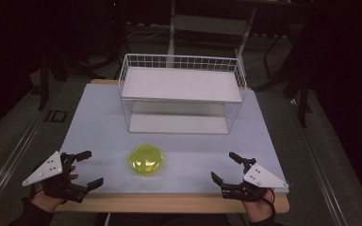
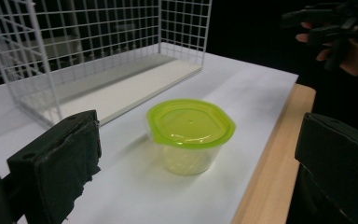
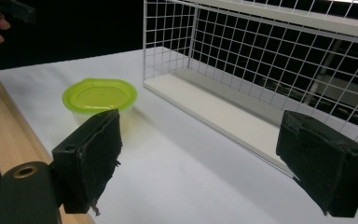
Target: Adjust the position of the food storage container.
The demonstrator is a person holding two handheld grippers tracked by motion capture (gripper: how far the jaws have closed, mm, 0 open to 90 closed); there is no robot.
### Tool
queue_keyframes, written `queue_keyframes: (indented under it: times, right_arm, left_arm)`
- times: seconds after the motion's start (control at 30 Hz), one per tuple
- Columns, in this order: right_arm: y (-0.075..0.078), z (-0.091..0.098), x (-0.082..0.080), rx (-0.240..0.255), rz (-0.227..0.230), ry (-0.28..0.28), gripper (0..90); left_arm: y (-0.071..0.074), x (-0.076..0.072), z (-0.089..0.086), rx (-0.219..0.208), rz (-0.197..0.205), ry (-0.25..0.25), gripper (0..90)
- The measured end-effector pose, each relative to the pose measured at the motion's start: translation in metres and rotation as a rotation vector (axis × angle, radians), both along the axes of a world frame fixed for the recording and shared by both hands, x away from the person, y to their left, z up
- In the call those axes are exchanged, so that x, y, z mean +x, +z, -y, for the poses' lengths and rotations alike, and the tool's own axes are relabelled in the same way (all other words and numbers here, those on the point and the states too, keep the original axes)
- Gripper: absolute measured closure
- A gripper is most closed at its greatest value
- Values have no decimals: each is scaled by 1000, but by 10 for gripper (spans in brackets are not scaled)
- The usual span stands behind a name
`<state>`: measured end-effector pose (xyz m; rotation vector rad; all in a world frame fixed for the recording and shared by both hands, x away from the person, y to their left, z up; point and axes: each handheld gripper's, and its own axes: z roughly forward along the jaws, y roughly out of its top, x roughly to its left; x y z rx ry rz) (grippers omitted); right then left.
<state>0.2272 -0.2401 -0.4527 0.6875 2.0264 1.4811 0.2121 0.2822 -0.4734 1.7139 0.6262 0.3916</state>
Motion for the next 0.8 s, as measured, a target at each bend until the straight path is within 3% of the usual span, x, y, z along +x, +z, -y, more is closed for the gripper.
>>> queue_keyframes:
  times: [0.13, 0.2, 0.23, 0.27, 0.3, 0.37, 0.4, 0.47, 0.53, 0.6, 0.8]
  right_arm:
    - [0, 0, -1, 0, 4, 0, 138]
    - [0, 0, -1, 6, 3, 2, 138]
    - [0, 0, -1, 6, 3, 2, 138]
    - [0, 0, 0, 6, -5, 2, 138]
    - [0, 0, 0, 6, -5, 2, 138]
    - [0, -1, 1, 5, -11, 3, 138]
    - [0, -1, 1, 5, -11, 3, 138]
    - [0, -1, 1, 4, -8, 5, 138]
    - [0, -2, 0, 1, -6, 6, 138]
    - [0, -2, 0, -1, -6, 6, 138]
    - [0, -4, 0, -5, -5, 10, 138]
  left_arm:
    - [3, -2, 1, -17, 18, -16, 9]
    - [12, -9, 3, -79, 96, -17, 9]
    - [12, -9, 3, -79, 96, -17, 9]
    - [20, -11, 4, -137, 129, -34, 9]
    - [20, -11, 4, -137, 129, -34, 9]
    - [26, -8, 6, -177, 99, -50, 9]
    - [26, -8, 6, -177, 99, -50, 9]
    - [32, -4, 10, -161, 55, -57, 9]
    - [37, -3, 13, -145, 38, -56, 9]
    - [40, -1, 14, -141, 32, -75, 9]
    - [44, 7, 18, -82, 7, -73, 9]
